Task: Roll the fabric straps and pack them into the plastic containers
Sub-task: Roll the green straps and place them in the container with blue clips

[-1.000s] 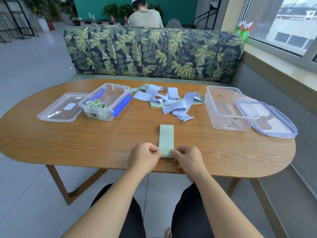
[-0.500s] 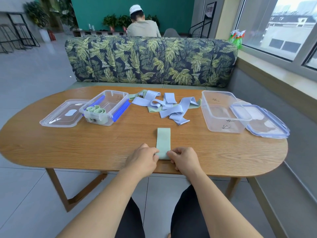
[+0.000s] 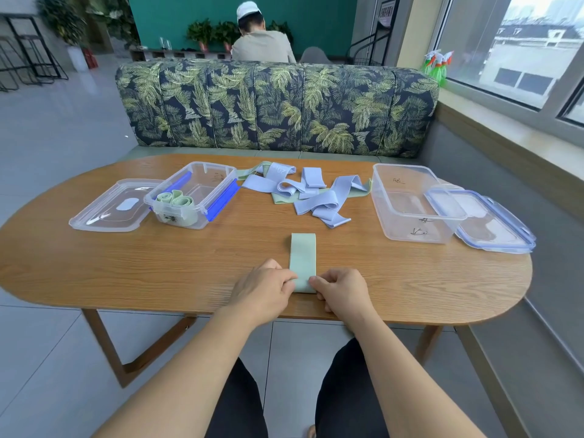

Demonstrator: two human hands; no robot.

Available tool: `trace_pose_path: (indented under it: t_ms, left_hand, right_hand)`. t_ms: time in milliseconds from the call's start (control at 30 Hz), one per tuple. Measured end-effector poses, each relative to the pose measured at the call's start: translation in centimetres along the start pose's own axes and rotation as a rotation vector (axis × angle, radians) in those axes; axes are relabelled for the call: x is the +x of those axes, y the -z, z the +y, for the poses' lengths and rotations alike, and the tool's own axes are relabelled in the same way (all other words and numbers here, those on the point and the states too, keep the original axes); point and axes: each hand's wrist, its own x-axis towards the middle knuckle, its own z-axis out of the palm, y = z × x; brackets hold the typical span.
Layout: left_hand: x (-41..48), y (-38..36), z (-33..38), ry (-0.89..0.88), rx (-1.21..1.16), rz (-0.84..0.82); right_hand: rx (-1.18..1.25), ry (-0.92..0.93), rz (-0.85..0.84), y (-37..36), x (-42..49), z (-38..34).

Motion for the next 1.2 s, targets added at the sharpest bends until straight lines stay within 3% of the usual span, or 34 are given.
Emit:
trace_pose_path:
  t_ms: [400,700,1200]
  left_hand:
    - [0.7,-0.7,-0.3,0.025,-0.351,0.116]
    - [1.7,0.1,-0.6,0.036,-0.333,-0.021]
    - [2.8,-0.2,-0.7,0.106,-0.45,0.021]
  right_hand:
    - [0.006,0.001,0.04,-0.2,0.1,-0.1]
    - [0.005,-0.011,0.014,-0.5,0.6,0.0]
    - [-0.052,-0.077,0.094,-1.1,1.4,-0.3]
